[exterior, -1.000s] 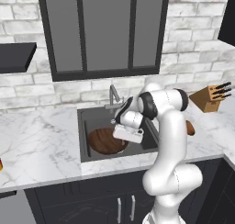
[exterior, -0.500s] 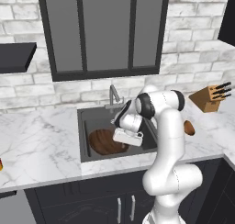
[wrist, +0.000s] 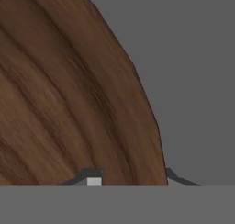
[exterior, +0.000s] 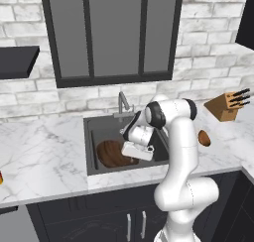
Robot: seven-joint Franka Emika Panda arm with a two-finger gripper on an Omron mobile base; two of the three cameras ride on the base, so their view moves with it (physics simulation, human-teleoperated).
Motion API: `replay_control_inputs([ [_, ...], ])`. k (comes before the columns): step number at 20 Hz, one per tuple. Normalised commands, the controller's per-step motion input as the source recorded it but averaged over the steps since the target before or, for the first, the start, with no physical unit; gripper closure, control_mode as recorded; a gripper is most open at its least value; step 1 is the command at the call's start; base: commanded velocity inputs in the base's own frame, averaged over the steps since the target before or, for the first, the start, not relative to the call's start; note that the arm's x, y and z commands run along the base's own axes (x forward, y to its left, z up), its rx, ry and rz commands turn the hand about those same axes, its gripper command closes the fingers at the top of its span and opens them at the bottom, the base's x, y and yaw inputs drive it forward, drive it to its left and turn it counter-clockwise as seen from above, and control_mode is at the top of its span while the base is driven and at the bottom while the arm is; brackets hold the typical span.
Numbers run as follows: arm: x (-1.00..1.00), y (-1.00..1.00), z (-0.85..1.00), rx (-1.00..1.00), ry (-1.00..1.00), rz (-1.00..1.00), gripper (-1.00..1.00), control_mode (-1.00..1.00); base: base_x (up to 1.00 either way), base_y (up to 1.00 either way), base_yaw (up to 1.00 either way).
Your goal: Remove the potato and sweet potato from the sink. Then move the bowl and cup from the counter to the sink for washing.
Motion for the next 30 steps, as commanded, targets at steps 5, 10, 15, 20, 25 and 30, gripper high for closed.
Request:
replay_control_inputs([
  [5, 0.11, 0.13, -0.14, -0.01, 0.00, 0.00, 1.00, -1.00, 0.00, 0.00, 0.00],
  [10, 0.12, 0.13, -0.16, -0.03, 0.00, 0.00, 1.00, -1.00, 0.00, 0.00, 0.00],
  [15, 0.04, 0.07, -0.15, -0.07, 0.00, 0.00, 1.00, -1.00, 0.00, 0.00, 0.00],
  [20, 0.00, 0.14, -0.05, -0.03, 0.00, 0.00, 1.00, -1.00, 0.00, 0.00, 0.00],
  [25, 0.00, 0.19, 0.00, 0.00, 0.00, 0.00, -1.00, -1.00, 0.00, 0.00, 0.00],
  [30, 0.00, 0.11, 0.02, 0.00, 0.00, 0.00, -1.00, -1.00, 0.00, 0.00, 0.00],
])
